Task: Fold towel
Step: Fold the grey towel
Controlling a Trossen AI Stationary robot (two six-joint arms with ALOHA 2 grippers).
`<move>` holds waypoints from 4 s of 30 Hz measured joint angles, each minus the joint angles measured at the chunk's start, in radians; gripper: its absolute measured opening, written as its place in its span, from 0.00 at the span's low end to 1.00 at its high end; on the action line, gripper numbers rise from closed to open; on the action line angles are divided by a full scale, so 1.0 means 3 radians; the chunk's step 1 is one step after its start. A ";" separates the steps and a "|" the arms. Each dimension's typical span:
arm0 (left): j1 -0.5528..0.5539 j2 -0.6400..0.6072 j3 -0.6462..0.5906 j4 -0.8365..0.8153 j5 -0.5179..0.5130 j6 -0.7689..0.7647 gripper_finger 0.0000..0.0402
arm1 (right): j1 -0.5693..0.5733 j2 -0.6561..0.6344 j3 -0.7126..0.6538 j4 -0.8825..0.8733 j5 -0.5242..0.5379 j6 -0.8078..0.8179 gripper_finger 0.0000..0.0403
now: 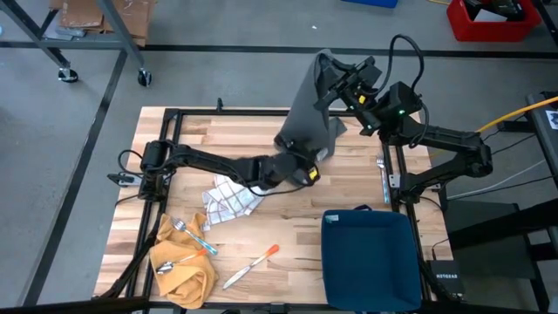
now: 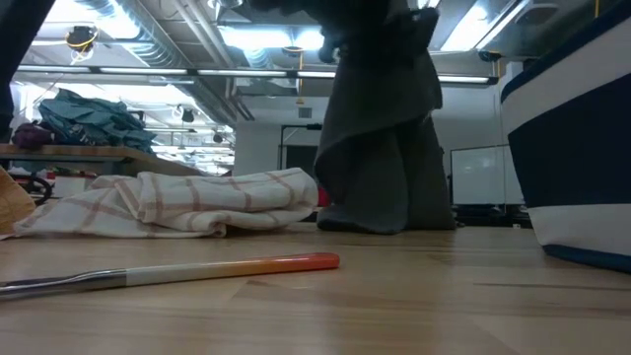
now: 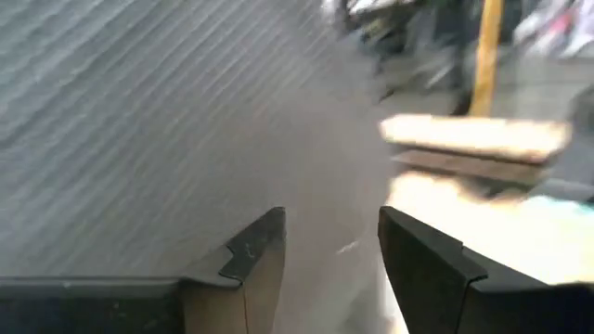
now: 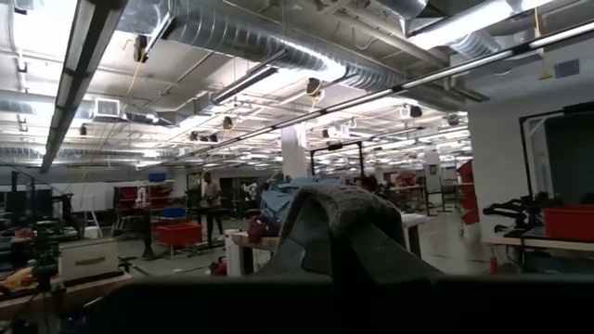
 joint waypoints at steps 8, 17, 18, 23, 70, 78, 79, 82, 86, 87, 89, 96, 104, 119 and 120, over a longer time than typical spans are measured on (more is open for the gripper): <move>0.0099 0.0000 0.0000 -0.0128 -0.0981 0.0910 0.41 | 0.0000 -0.0002 0.0000 -0.0022 -0.0033 0.0008 0.00; 0.0291 0.0000 0.0000 -0.0132 -0.1886 0.1671 0.41 | 0.0068 -0.0005 -0.0001 -0.0174 0.0279 -0.0273 0.00; 0.0290 0.0000 0.0000 -0.0149 -0.1956 0.1832 0.41 | 0.0066 -0.0005 -0.0001 -0.0182 0.0300 -0.0277 0.00; 0.0337 0.0000 0.0000 -0.0262 -0.2041 0.2197 0.41 | 0.0066 -0.0005 0.0000 -0.0254 0.0344 -0.0285 0.00; 0.0035 -0.0455 0.0000 -0.0376 -0.0262 -0.0970 0.41 | 0.0064 -0.0005 -0.0001 -0.0320 0.0832 -0.0685 0.00; 0.0037 -0.0446 0.0000 -0.0370 -0.0123 -0.1384 0.41 | 0.0064 -0.0005 -0.0001 -0.0321 0.0795 -0.0666 0.00; 0.0049 -0.0446 0.0000 -0.0369 -0.0119 -0.1409 0.41 | 0.0064 -0.0005 -0.0001 -0.0321 0.0778 -0.0656 0.00; 0.0077 -0.0421 0.0000 -0.0359 -0.0113 -0.1493 0.41 | 0.0064 -0.0004 -0.0001 -0.0320 0.0765 -0.0602 0.00; 0.0139 -0.0370 0.0000 -0.0313 -0.0089 -0.1587 0.41 | 0.0064 -0.0004 -0.0001 -0.0313 0.0674 -0.0483 0.00; 0.0153 -0.0361 0.0000 -0.0293 -0.0076 -0.1591 0.41 | 0.0064 -0.0002 -0.0001 -0.0304 0.0659 -0.0479 0.00; 0.0180 -0.0336 0.0000 -0.0231 -0.0077 -0.1605 0.41 | 0.0065 -0.0002 -0.0001 -0.0293 0.0660 -0.0472 0.00; 0.0207 -0.0334 0.0000 -0.0251 -0.0084 -0.1621 0.41 | 0.0065 -0.0002 -0.0001 -0.0253 0.0660 -0.0473 0.00; 0.0207 -0.0333 0.0000 -0.0600 -0.0321 -0.1528 0.28 | 0.0064 -0.0002 -0.0001 -0.0243 0.0662 -0.0486 0.00; -0.0080 -0.0333 0.0000 -0.0931 -0.0699 -0.0736 0.01 | 0.0064 -0.0002 -0.0001 -0.0242 0.0888 -0.0800 0.00; -0.0115 -0.0333 0.0000 -0.0963 -0.0781 -0.0685 0.01 | 0.0063 -0.0002 -0.0001 -0.0240 0.0891 -0.0803 0.00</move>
